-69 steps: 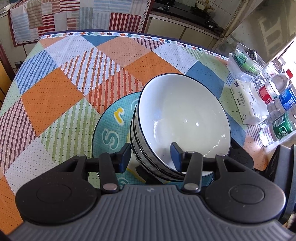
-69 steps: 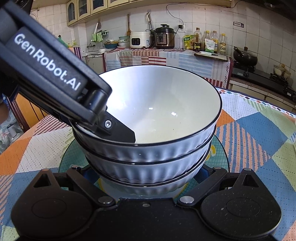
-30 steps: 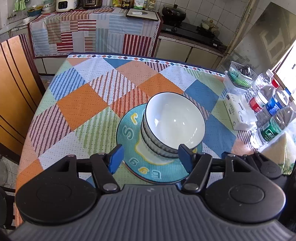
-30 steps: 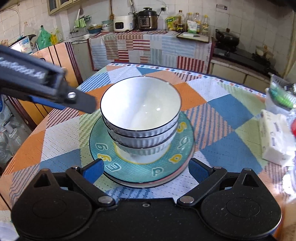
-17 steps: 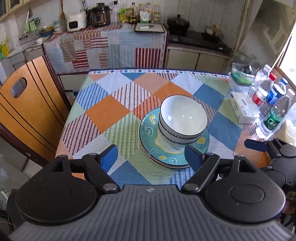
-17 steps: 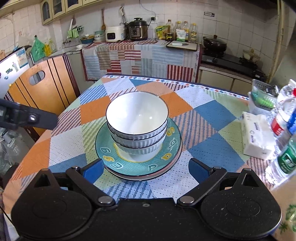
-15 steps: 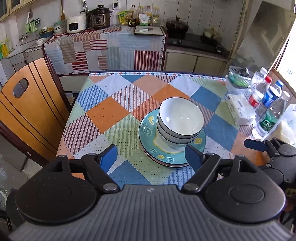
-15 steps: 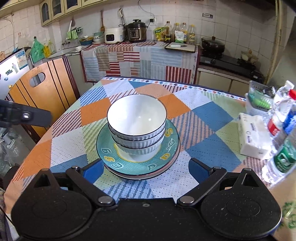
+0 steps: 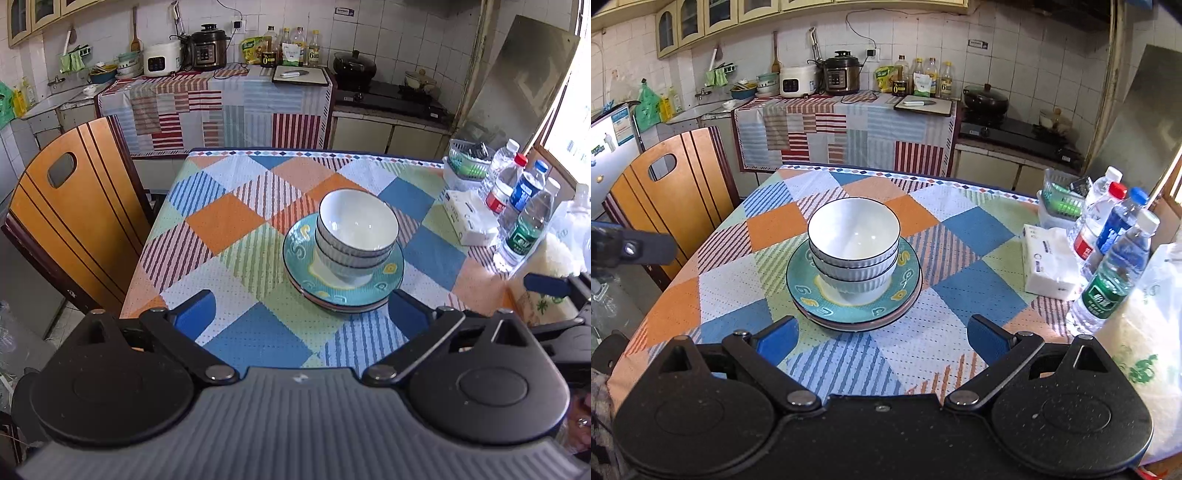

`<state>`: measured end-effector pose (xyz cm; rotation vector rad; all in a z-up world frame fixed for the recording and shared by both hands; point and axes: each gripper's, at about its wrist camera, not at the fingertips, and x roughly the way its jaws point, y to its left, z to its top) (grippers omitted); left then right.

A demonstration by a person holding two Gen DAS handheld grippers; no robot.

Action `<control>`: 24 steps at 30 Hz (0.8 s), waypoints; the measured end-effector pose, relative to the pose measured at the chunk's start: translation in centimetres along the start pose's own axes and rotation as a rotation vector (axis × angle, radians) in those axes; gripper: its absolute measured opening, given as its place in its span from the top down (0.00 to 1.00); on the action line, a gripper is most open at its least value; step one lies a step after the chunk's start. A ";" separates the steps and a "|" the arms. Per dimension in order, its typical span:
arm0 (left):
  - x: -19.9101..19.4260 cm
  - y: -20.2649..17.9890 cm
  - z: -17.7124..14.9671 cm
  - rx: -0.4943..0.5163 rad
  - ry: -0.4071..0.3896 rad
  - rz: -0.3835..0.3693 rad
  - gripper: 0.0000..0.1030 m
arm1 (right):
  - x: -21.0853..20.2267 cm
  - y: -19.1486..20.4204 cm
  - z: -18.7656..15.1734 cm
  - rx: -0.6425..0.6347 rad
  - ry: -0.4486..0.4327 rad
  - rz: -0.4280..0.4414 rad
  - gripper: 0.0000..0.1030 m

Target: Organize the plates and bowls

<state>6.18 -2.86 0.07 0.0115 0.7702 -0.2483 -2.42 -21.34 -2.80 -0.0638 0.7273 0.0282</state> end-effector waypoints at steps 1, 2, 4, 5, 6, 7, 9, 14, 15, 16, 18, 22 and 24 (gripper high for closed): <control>0.1 0.0 -0.3 0.002 0.003 0.000 0.00 | -0.4 0.1 -0.1 0.000 -0.005 -0.003 0.03; 0.2 -0.1 -0.5 0.000 0.006 -0.003 0.00 | -0.7 0.1 -0.2 0.000 -0.006 -0.006 0.03; 0.4 0.1 -0.9 -0.018 0.008 -0.017 0.00 | -1.1 0.6 -0.3 -0.016 -0.002 -0.020 0.03; 0.4 0.1 -1.2 -0.032 0.009 -0.021 0.00 | -1.3 0.8 -0.4 -0.026 -0.003 -0.028 0.03; 0.5 0.2 -1.3 -0.043 0.008 -0.021 0.00 | -1.4 1.0 -0.5 -0.031 -0.005 -0.036 0.03; 0.5 0.3 -1.5 -0.051 0.004 -0.020 0.00 | -1.6 1.1 -0.5 -0.035 -0.006 -0.045 0.03; 0.4 0.4 -1.8 -0.060 -0.004 -0.010 0.00 | -1.8 1.3 -0.7 -0.037 -0.008 -0.048 0.03; 0.1 0.0 -2.3 -0.036 -0.024 0.015 0.00 | -2.2 1.2 -1.1 -0.019 -0.010 -0.055 0.03; 0.0 -0.1 -2.4 -0.032 -0.031 0.013 0.00 | -2.2 1.2 -1.2 -0.018 -0.012 -0.060 0.03; -0.1 -0.3 -2.5 -0.028 -0.038 0.011 0.00 | -2.2 1.3 -1.3 -0.020 -0.013 -0.063 0.03; -0.2 -0.7 -2.7 -0.014 -0.045 0.013 0.00 | -1.9 1.3 -1.5 -0.037 -0.011 -0.068 0.03; 0.1 -1.4 -2.7 0.018 -0.031 0.025 0.00 | -1.5 0.8 -1.8 -0.016 -0.003 -0.058 0.03; 0.1 -1.6 -2.9 0.028 -0.035 0.023 0.00 | -1.5 0.8 -1.9 -0.019 -0.005 -0.057 0.03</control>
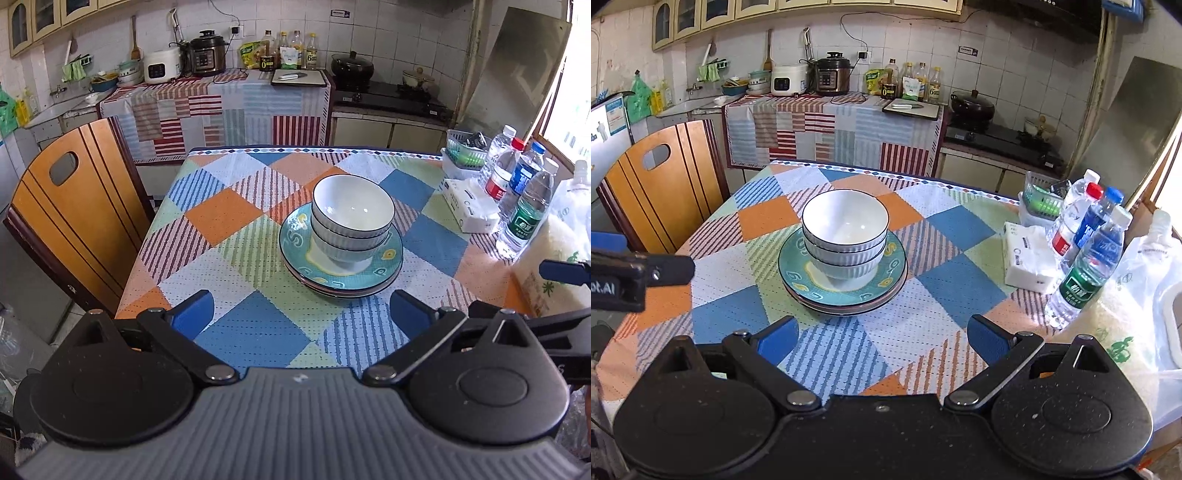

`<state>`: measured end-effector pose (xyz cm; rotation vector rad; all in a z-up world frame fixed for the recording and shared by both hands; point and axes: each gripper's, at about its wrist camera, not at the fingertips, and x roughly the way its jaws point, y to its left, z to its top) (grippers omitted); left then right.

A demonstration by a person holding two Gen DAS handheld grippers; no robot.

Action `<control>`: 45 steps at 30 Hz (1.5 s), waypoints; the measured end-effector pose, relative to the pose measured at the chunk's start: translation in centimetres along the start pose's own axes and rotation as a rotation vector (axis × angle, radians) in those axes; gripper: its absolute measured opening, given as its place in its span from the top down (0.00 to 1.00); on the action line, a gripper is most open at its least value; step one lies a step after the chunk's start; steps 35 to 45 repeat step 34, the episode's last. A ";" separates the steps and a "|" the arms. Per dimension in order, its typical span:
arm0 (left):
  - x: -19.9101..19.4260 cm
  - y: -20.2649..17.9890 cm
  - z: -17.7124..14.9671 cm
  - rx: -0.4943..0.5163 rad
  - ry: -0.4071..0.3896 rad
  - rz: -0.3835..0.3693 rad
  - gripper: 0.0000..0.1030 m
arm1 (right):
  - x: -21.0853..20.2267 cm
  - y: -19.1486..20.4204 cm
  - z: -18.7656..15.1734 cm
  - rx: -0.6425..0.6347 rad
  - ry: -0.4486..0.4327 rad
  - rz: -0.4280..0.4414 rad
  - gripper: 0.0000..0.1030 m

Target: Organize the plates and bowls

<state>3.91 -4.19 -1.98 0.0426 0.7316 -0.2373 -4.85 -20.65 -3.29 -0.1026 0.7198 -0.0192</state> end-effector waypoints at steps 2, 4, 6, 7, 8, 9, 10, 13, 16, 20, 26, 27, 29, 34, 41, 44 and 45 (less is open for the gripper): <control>0.1 -0.1 -0.1 0.003 0.003 0.000 0.00 | 0.1 0.1 -0.1 -0.006 0.001 -0.003 0.03; 0.2 -0.1 -0.1 -0.002 0.009 -0.003 0.00 | 0.1 0.1 -0.2 -0.003 0.003 -0.004 0.03; 0.3 0.0 -0.3 -0.006 0.009 -0.002 0.00 | 0.0 0.0 -0.3 0.005 0.007 -0.007 0.03; 0.3 0.0 -0.3 -0.007 0.009 0.002 0.00 | 0.0 0.0 -0.2 0.008 0.013 -0.013 0.03; 0.4 0.0 -0.4 -0.005 0.006 0.006 0.01 | 0.0 0.1 -0.3 0.010 0.016 -0.019 0.03; 0.4 0.0 -0.4 -0.004 0.005 0.010 0.01 | -0.1 0.1 -0.3 0.012 0.018 -0.023 0.03; 0.4 0.1 -0.5 -0.006 0.003 0.014 0.02 | -0.2 0.1 -0.4 0.013 0.020 -0.025 0.03; 0.3 0.3 -0.5 -0.017 0.001 0.011 0.02 | -0.5 0.1 -0.5 0.015 0.019 -0.029 0.03; 0.1 0.2 -0.5 -0.022 -0.008 0.013 0.02 | -0.6 0.0 -0.5 0.022 0.016 -0.039 0.03; -0.1 0.1 -0.5 -0.015 -0.016 0.014 0.02 | -0.7 -0.1 -0.3 0.034 0.017 -0.045 0.03; -0.1 0.2 -0.6 -0.030 -0.012 0.006 0.01 | -0.6 -0.1 -0.2 0.044 0.024 -0.049 0.03; 0.0 0.3 -0.6 -0.029 -0.010 0.007 0.01 | -0.5 0.0 -0.2 0.044 0.026 -0.051 0.03; 0.0 0.3 -0.6 -0.023 -0.007 0.011 0.01 | -0.5 0.0 -0.3 0.045 0.029 -0.052 0.03; 0.1 0.3 -0.6 -0.020 -0.006 0.013 0.01 | -0.4 0.0 -0.2 0.046 0.033 -0.053 0.03; 0.1 0.3 -0.6 -0.020 -0.006 0.013 0.01 | -0.4 0.0 -0.2 0.046 0.033 -0.053 0.03; 0.1 0.3 -0.6 -0.020 -0.006 0.013 0.01 | -0.4 0.0 -0.2 0.046 0.033 -0.053 0.03; 0.1 0.3 -0.6 -0.020 -0.006 0.013 0.01 | -0.4 0.0 -0.2 0.046 0.033 -0.053 0.03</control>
